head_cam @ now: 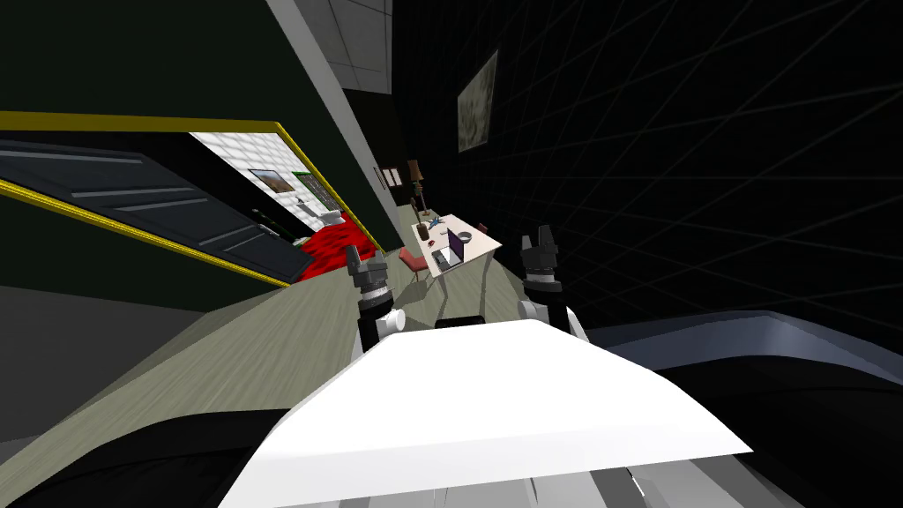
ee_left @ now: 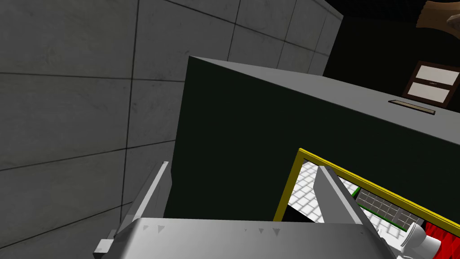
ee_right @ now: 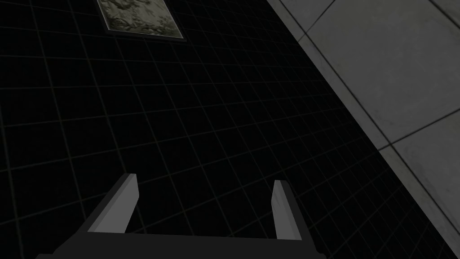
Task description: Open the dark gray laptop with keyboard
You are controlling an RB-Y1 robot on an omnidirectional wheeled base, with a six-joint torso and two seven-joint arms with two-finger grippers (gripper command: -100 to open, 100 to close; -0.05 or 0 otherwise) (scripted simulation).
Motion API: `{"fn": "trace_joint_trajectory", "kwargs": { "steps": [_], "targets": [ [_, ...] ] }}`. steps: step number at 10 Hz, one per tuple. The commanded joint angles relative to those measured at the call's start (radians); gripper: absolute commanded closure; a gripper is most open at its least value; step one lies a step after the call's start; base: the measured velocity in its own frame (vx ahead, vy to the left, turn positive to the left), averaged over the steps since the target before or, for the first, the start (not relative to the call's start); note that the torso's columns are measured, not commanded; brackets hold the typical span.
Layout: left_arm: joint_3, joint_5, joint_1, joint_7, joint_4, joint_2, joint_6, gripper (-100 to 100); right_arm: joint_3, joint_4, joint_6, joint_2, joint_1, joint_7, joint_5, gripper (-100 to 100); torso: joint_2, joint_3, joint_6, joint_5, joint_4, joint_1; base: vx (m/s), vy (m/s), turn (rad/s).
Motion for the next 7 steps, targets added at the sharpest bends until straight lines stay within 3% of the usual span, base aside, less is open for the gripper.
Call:
{"fn": "trace_joint_trajectory", "kwargs": {
  "steps": [1, 7],
  "targets": [
    [0.000, 0.000, 0.000, 0.000, 0.000, 0.000, 0.000, 0, 0.000, 0.000, 0.000, 0.000, 0.000, 0.000, 0.000, 0, 0.040, -0.082, 0.000, 0.000, 0.041, 0.000, 0.000, 0.000, 0.000],
    [0.000, 0.000, 0.000, 0.000, 0.000, 0.000, 0.000, 0, 0.000, 0.000, 0.000, 0.000, 0.000, 0.000, 0.000, 0, 0.470, -0.939, 0.000, 0.000, 0.470, 0.000, 0.000, 0.000, 0.000]
  ]
}}
